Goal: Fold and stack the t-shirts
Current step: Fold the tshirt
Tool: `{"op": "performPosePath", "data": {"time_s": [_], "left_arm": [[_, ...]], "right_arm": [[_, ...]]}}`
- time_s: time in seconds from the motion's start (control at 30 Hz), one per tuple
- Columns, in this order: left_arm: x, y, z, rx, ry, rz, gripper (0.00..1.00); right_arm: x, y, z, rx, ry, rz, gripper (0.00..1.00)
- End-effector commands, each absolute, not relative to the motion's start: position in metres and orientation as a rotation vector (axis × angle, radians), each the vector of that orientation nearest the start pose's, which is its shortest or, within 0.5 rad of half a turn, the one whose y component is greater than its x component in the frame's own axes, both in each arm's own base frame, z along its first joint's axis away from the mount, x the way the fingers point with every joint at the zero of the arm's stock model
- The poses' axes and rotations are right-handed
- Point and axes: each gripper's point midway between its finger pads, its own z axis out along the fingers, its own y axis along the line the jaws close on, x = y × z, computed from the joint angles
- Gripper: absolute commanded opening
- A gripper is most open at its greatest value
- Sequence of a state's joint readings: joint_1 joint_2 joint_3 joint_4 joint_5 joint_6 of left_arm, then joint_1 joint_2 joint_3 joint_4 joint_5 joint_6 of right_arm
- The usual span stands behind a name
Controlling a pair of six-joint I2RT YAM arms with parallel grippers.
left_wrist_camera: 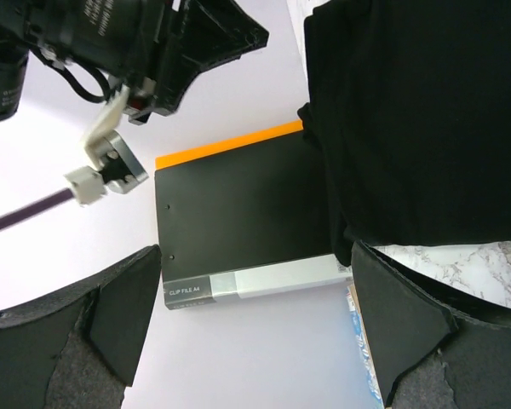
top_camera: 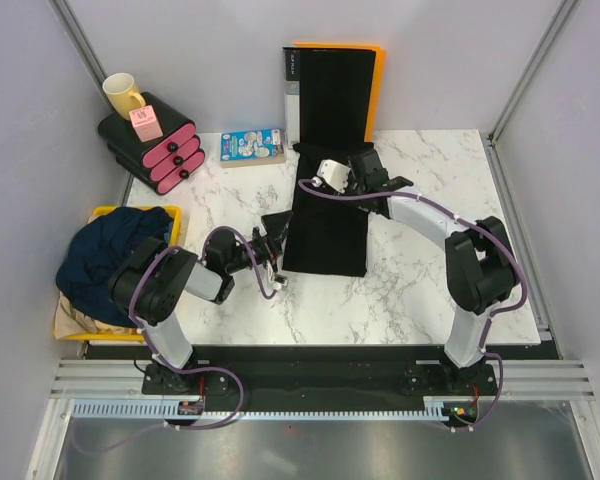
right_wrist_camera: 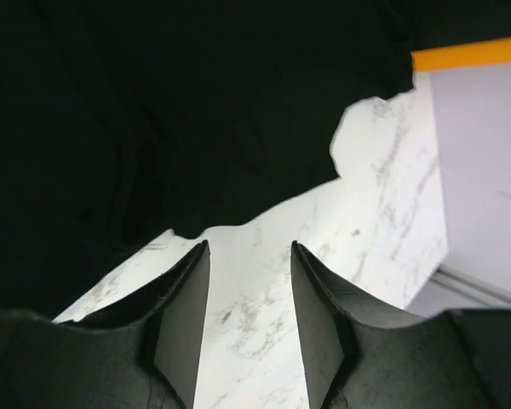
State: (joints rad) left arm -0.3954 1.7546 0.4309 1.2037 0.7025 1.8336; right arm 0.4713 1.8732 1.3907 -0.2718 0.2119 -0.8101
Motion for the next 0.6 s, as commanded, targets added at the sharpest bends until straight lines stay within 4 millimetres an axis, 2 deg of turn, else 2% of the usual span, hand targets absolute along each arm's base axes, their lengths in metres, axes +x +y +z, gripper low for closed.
{"op": "performPosePath", "data": {"time_s": [0.0, 0.1, 0.3, 0.5, 0.53, 0.57], "left_arm": [[0.351, -0.240, 0.148, 1.640, 0.183, 0.531, 1.00], [0.350, -0.240, 0.149, 1.640, 0.185, 0.537, 1.00], [0.349, -0.239, 0.147, 1.665, 0.203, 0.524, 1.00], [0.351, -0.241, 0.147, 1.667, 0.193, 0.529, 1.00], [0.352, -0.241, 0.147, 1.667, 0.193, 0.529, 0.99], [0.352, -0.242, 0.147, 1.667, 0.192, 0.529, 1.00]], "right_arm": [[0.441, 0.187, 0.116, -1.449, 1.951, -0.110, 0.51], [0.432, 0.186, 0.101, -1.492, 1.989, -0.019, 0.53], [0.429, 0.191, 0.094, -1.521, 2.005, 0.102, 0.56], [0.437, 0.195, 0.088, -1.516, 2.007, 0.119, 0.47], [0.437, 0.195, 0.083, -1.507, 2.019, 0.116, 0.43], [0.447, 0.196, 0.085, -1.475, 1.998, 0.088, 0.40]]}}
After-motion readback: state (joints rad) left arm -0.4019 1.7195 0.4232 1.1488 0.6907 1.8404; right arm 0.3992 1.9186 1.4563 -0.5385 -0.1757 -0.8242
